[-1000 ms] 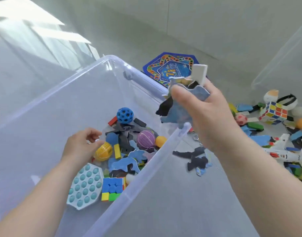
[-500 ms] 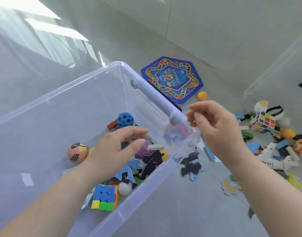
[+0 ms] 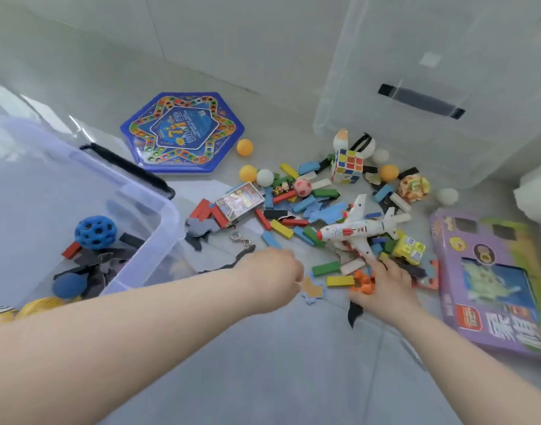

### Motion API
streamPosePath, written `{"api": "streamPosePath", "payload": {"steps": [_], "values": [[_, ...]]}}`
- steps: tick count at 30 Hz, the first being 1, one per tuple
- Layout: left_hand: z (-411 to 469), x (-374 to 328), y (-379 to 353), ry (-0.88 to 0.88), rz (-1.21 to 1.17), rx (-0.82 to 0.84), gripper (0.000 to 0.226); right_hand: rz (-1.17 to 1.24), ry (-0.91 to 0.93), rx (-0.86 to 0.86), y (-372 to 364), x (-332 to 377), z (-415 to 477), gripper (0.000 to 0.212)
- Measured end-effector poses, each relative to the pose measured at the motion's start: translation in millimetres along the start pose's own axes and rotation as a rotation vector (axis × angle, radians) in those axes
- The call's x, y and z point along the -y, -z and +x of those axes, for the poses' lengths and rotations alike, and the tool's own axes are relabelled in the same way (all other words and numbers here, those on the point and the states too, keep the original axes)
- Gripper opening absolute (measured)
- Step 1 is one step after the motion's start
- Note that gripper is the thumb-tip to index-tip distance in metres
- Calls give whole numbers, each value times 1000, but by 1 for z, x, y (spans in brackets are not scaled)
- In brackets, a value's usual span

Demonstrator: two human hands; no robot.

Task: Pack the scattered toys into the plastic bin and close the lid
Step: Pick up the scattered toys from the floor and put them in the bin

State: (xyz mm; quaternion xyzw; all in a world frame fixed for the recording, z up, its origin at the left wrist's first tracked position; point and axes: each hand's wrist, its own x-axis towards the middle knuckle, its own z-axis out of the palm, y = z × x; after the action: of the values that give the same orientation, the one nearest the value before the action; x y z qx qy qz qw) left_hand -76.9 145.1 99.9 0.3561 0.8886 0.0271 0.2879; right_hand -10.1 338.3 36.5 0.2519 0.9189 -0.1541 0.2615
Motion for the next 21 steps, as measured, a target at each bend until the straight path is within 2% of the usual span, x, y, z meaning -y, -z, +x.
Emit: {"api": "streamPosePath", "payload": {"steps": [2, 3, 6, 10, 14, 17, 21], "values": [[34, 8, -26, 115, 152, 9, 36, 43, -18, 44, -10, -13, 4, 86], [45, 14, -37, 189, 121, -6, 42, 48, -25, 51, -14, -18, 7, 87], [51, 29, -59, 468, -180, -69, 69, 36, 1, 39, -17, -27, 15, 85], [52, 55, -74, 694, -348, -89, 91, -63, 95, -10, -22, -19, 20, 78], [54, 61, -83, 700, -404, -93, 99, -96, 135, -44, -30, -13, 21, 69], [51, 63, -86, 634, -335, -184, 85, -45, 142, -75, -33, -14, 20, 55], [55, 63, -86, 631, -380, -148, 74, -35, 146, -109, -35, -14, 18, 44]]}}
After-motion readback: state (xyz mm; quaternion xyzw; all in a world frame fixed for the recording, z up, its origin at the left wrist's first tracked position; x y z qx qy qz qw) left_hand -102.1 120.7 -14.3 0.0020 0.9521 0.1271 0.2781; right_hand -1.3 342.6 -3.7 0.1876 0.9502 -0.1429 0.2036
